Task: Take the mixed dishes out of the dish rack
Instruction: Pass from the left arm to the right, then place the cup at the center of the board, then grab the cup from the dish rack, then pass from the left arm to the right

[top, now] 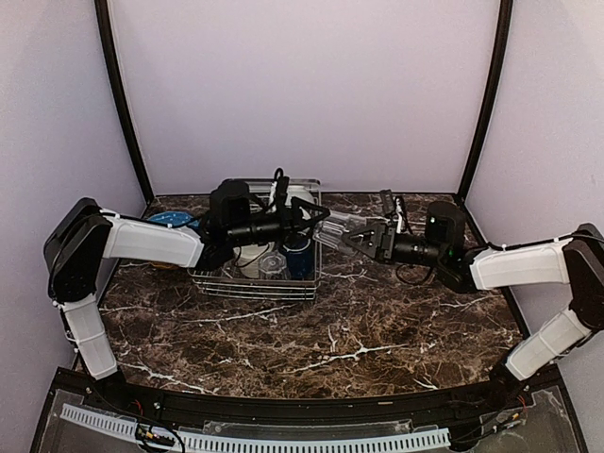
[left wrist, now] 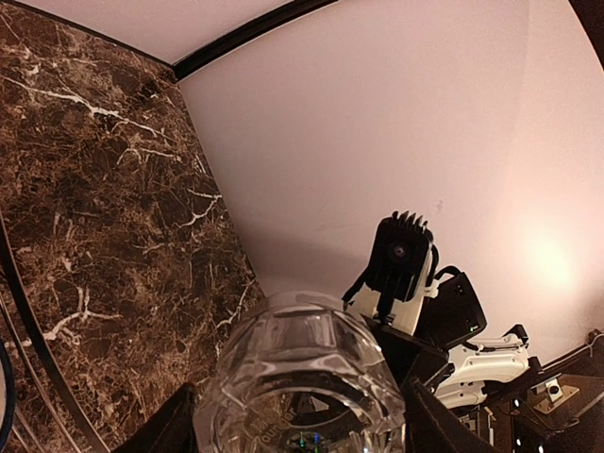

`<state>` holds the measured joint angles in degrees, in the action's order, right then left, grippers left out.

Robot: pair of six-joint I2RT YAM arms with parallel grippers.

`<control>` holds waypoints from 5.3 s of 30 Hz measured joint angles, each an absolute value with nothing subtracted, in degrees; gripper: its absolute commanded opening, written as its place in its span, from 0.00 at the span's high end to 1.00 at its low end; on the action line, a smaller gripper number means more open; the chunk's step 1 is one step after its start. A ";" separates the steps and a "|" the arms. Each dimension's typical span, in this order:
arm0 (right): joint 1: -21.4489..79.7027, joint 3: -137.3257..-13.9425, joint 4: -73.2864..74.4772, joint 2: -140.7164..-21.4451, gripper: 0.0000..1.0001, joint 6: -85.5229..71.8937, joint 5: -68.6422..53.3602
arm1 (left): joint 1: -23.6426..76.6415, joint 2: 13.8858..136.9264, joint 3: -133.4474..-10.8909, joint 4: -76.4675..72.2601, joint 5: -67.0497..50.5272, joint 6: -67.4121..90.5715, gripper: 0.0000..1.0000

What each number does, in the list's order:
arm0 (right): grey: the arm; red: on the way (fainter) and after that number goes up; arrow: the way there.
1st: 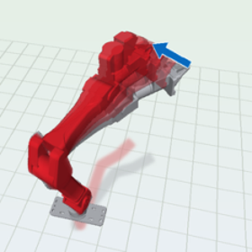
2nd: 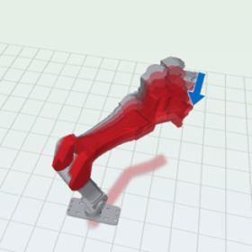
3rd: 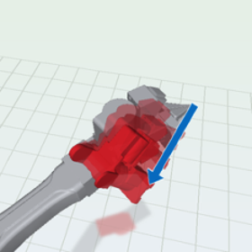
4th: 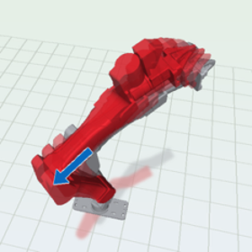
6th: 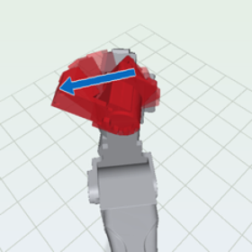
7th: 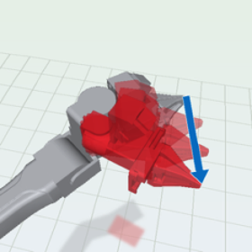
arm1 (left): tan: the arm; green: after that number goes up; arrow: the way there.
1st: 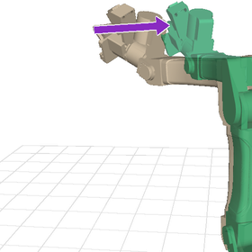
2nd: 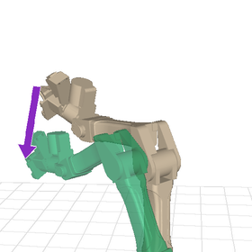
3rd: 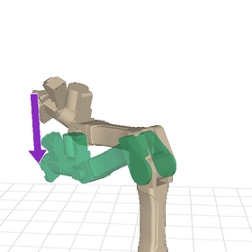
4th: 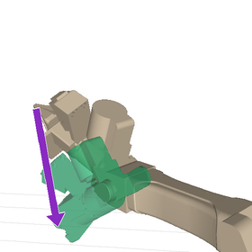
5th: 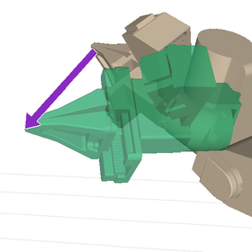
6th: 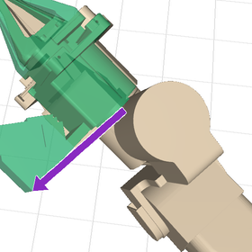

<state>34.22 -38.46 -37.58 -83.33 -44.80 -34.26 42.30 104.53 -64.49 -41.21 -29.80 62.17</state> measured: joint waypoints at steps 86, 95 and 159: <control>21.39 -78.28 36.51 -95.64 0.01 -8.88 1.17 | 46.92 94.30 -76.16 27.90 0.21 23.66 0.02; 21.71 -67.81 31.05 -89.30 0.01 -9.96 -0.89 | 50.19 104.97 -87.70 38.59 14.59 26.22 0.06; 31.48 -46.41 -32.73 -85.32 0.30 -43.18 -43.59 | 43.09 97.06 -61.25 -27.53 -25.06 56.49 0.73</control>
<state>31.48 -46.41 -32.73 -85.32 -43.18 -43.59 43.09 97.06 -61.25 -27.53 -25.06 56.49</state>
